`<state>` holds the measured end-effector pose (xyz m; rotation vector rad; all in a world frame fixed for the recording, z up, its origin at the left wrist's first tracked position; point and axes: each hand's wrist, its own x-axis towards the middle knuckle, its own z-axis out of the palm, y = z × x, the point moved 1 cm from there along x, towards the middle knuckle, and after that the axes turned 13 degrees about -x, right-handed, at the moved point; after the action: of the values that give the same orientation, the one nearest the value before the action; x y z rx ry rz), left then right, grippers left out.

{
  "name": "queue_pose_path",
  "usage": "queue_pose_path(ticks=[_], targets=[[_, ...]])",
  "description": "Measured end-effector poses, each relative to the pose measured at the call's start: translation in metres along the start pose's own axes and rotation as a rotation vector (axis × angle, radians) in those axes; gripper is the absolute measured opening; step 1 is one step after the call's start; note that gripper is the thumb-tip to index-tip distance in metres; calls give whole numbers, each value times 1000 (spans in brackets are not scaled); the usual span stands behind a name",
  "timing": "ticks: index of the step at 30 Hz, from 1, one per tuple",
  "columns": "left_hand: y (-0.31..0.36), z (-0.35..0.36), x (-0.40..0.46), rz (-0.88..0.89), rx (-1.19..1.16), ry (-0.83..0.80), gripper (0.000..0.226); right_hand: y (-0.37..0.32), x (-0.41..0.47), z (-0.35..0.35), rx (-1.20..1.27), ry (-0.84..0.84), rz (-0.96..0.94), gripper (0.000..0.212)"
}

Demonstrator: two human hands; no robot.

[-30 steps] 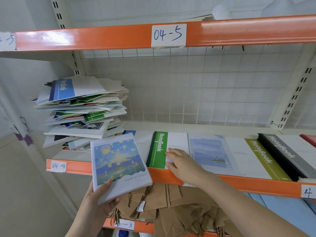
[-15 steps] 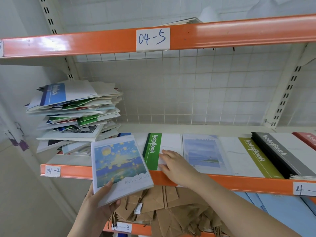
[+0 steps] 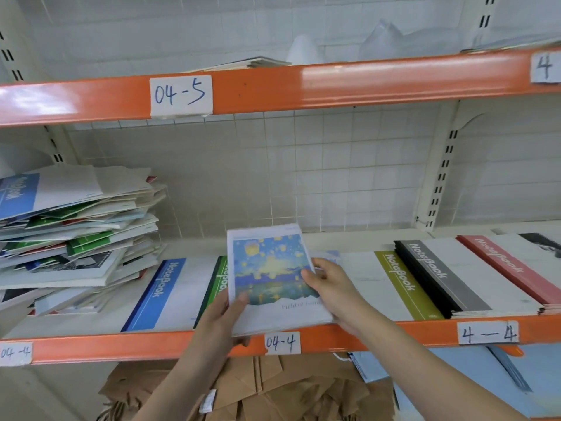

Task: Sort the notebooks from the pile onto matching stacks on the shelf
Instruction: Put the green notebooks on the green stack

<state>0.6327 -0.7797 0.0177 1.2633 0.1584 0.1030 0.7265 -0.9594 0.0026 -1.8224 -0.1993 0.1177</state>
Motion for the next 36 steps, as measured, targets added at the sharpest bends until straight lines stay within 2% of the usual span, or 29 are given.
queue_pose_path(ticks=[4,7,9,13,16,19,24,28,32,36], targets=[[-13,-9,41,224,509,-3,25,15,11,-37,-30,207,33,13],[-18,-32,65,377,885,211,35,28,20,-50,-145,215,73,17],[-21,-48,76,322,993,319,42,34,22,-48,-294,190,84,20],[-30,-61,81,163,967,310,46,48,24,-38,-686,261,84,17],[-33,-65,79,169,967,275,48,47,24,-37,-921,289,30,18],[-33,-67,77,181,991,259,45,44,26,-39,-1150,264,79,23],[-33,-66,75,202,1052,249,41,41,30,-44,-1183,217,150,19],[-34,-65,73,229,1081,239,40,38,32,-52,-1082,188,172,36],[-34,-63,72,243,1077,241,40,40,27,-47,-1056,192,158,32],[-34,-63,71,242,1077,228,38,41,27,-45,-1054,215,147,16]])
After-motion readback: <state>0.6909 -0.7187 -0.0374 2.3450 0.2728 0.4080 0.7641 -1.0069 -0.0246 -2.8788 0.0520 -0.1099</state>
